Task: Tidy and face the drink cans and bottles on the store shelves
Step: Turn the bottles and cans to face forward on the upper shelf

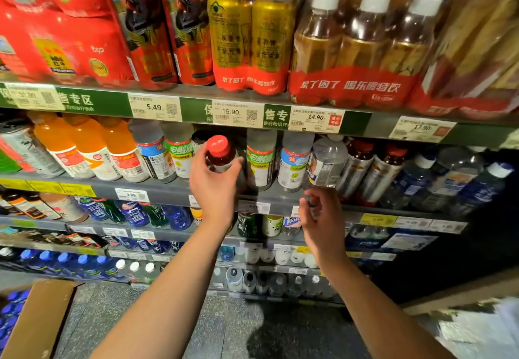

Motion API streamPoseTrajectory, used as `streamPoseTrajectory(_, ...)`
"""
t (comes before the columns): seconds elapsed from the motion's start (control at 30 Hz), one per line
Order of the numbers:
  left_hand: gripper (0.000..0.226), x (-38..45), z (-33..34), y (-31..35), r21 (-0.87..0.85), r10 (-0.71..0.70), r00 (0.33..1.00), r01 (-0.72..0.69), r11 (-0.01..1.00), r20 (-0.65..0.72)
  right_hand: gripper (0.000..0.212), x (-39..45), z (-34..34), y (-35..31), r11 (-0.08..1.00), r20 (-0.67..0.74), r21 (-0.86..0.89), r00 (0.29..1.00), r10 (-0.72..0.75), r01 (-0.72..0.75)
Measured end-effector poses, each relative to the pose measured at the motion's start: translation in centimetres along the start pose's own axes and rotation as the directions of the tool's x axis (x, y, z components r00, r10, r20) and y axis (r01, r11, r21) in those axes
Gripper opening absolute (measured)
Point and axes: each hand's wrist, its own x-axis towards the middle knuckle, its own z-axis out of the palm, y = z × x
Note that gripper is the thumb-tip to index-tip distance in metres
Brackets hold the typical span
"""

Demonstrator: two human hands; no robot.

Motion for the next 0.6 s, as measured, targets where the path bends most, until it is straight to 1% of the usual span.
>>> streamPoseTrajectory(0.07,0.057,0.3,0.8,0.0,0.015,0.002,1.0,-0.002,1.0,0.027,0.02,0.1,-0.6,0.0,1.0,-0.008,-0.004,1.0,-0.011,0.011)
streamPoseTrajectory(0.2,0.054,1.2,2.5,-0.5,0.109,0.089,0.993,-0.097,0.989,0.071,0.021,0.4,-2.1,0.3,0.999,-0.038,-0.034,0.999,0.011,-0.012)
streamPoseTrajectory(0.3,0.052,1.6,3.1,-0.8,0.141,0.084,0.995,-0.091,0.986,0.059,0.007,1.0,-4.2,0.7,0.994,-0.092,-0.036,0.991,0.099,-0.103)
streamPoseTrajectory(0.33,0.051,1.5,3.1,-0.8,0.141,0.086,0.994,-0.094,0.986,0.061,0.005,1.3,-5.2,1.0,0.988,-0.124,-0.031,0.982,0.145,-0.15)
streamPoseTrajectory(0.37,0.053,1.2,3.0,-0.6,0.135,0.088,0.995,-0.095,0.986,0.056,0.008,1.8,-6.3,1.5,0.98,-0.173,-0.034,0.967,0.187,-0.196)
streamPoseTrajectory(0.4,0.054,0.8,2.9,-0.5,0.119,0.091,0.995,-0.095,0.988,0.036,0.008,2.3,-7.6,2.1,0.97,-0.229,-0.065,0.949,0.215,-0.235)
streamPoseTrajectory(0.43,0.055,0.1,2.8,-0.2,0.09,0.105,0.994,-0.105,0.99,0.003,0.012,2.8,-8.8,2.9,0.959,-0.289,-0.098,0.929,0.229,-0.267)
streamPoseTrajectory(0.5,0.05,-2.1,2.9,0.5,-0.004,0.153,0.986,-0.154,0.988,-0.064,0.029,3.7,-11.3,4.3,0.938,-0.386,-0.138,0.889,0.245,-0.318)
streamPoseTrajectory(0.53,0.044,-3.4,3.3,1.1,-0.046,0.182,0.981,-0.184,0.982,-0.061,0.03,4.1,-12.5,4.8,0.931,-0.432,-0.144,0.868,0.246,-0.335)
streamPoseTrajectory(0.6,0.032,-6.5,4.6,2.1,-0.072,0.295,0.955,-0.294,0.953,0.014,0.026,4.7,-14.8,5.5,0.92,-0.497,-0.146,0.831,0.25,-0.364)
